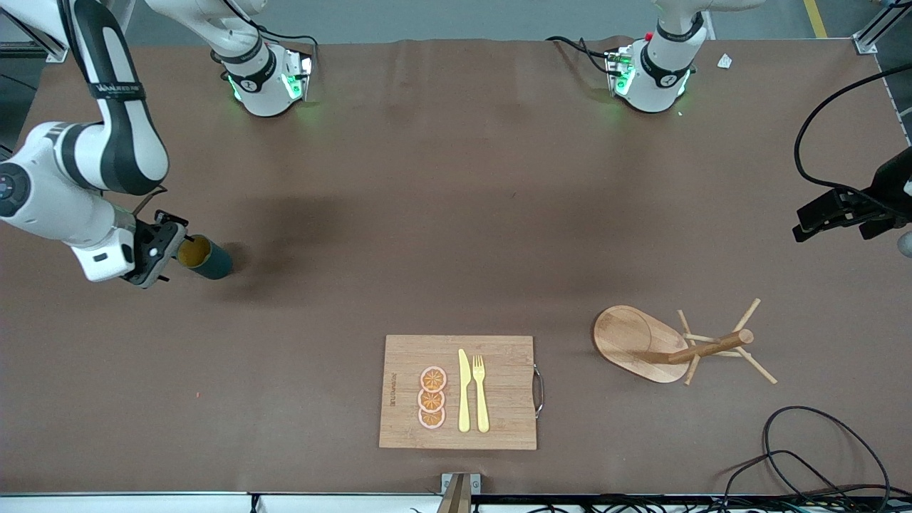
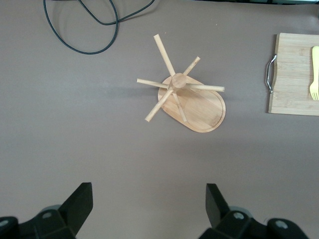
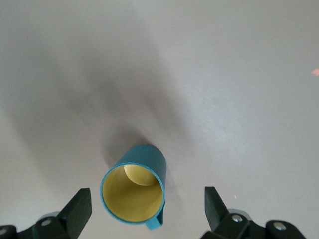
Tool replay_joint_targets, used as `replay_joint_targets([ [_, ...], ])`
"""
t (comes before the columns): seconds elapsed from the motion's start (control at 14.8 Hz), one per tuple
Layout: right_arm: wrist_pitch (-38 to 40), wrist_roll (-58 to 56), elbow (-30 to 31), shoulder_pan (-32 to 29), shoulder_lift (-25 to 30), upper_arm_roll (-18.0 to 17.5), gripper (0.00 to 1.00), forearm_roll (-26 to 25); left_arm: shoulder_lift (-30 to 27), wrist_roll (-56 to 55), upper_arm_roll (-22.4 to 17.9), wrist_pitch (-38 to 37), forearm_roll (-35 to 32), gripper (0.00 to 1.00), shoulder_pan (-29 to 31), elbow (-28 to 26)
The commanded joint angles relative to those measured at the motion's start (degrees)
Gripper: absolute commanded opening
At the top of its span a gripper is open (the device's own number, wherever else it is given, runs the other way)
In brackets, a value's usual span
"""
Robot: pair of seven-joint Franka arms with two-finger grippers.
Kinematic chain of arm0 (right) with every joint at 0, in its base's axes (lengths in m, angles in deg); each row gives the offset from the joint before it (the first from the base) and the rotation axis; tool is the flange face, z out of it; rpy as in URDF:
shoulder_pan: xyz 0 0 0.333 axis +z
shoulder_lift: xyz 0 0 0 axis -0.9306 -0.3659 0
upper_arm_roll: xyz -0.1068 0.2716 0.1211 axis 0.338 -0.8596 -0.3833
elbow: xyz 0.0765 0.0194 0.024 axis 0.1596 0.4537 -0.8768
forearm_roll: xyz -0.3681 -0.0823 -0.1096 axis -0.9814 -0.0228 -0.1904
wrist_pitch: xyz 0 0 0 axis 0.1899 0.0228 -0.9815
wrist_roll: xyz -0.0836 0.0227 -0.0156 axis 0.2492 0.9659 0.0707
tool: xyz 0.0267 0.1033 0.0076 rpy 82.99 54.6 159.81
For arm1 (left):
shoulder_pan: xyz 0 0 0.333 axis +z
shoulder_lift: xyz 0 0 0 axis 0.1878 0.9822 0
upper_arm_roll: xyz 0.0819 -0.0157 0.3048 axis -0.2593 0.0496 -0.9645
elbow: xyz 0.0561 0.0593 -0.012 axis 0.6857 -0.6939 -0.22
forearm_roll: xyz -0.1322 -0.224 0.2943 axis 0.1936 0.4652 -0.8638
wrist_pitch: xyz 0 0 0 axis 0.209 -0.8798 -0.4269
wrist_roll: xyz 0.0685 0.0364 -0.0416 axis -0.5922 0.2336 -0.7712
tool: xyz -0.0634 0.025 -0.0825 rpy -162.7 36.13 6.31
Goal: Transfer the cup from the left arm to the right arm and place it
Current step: 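Lower the mug onto the table and open the right gripper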
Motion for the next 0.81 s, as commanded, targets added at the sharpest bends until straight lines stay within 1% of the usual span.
replay_joint_targets([
  [0.0,3.93,11.21,-2.74,0.12,1.88,0.12,1.0,0.47,-0.32,0.57,0.14,-0.9,-1.1,1.0,-0.02,0.54],
  [0.34,8.85,36.43,-4.15,0.73,6.19,-0.06,1.0,-0.23,-0.32,0.57,0.22,-0.9,-1.18,1.0,-0.11,0.54],
  [0.47,13.5,43.56,-6.87,0.73,6.55,0.03,1.0,-0.23,-0.32,0.57,0.22,-0.9,-1.18,1.0,-0.02,0.54],
  [0.68,22.81,58.67,-13.1,1.78,6.46,-0.15,1.0,-0.32,-0.32,0.57,0.22,-0.9,-1.18,1.0,-0.02,0.45],
  [0.74,24.32,61.41,-14.6,1.96,6.55,-0.06,1.0,-0.32,-0.32,0.57,0.14,-0.9,-1.18,1.0,-0.02,0.54],
])
